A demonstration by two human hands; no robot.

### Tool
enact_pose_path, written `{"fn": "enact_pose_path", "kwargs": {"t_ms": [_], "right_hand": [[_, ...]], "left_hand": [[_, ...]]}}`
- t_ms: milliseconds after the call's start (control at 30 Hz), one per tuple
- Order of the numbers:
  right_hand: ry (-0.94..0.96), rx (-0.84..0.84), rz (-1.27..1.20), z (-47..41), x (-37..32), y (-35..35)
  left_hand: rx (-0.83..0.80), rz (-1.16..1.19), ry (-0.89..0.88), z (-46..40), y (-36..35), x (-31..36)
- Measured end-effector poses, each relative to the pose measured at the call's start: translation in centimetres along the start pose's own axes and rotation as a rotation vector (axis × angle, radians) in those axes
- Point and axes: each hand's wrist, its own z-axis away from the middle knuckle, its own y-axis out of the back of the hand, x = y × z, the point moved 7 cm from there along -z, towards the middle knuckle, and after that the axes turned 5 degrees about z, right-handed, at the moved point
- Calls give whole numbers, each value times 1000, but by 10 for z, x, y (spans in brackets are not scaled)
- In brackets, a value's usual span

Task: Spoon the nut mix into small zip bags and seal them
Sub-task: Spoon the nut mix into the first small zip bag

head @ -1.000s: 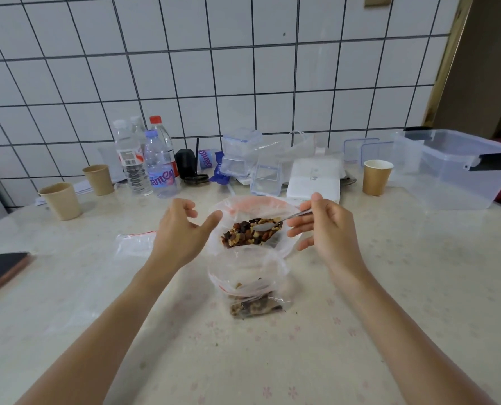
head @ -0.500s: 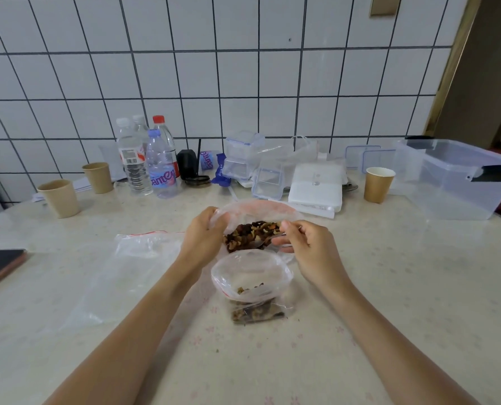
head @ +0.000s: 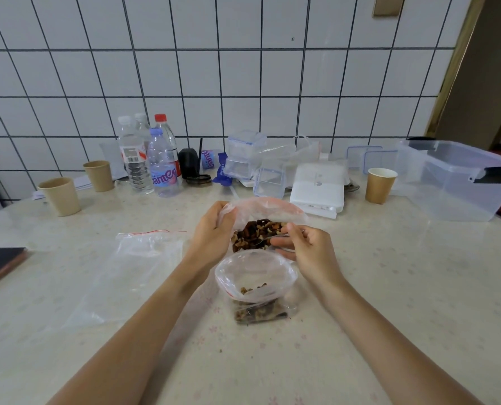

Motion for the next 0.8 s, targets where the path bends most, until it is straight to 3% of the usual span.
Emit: {"fn": "enact_pose_path", "kwargs": {"t_ms": [500, 800], "right_hand": [[-129, -16, -122, 3, 2, 3], [-208, 27, -255, 3, 6, 7]], "left_hand": [[-15, 141, 76, -1, 1, -9], [27, 76, 116, -2, 3, -13]]}}
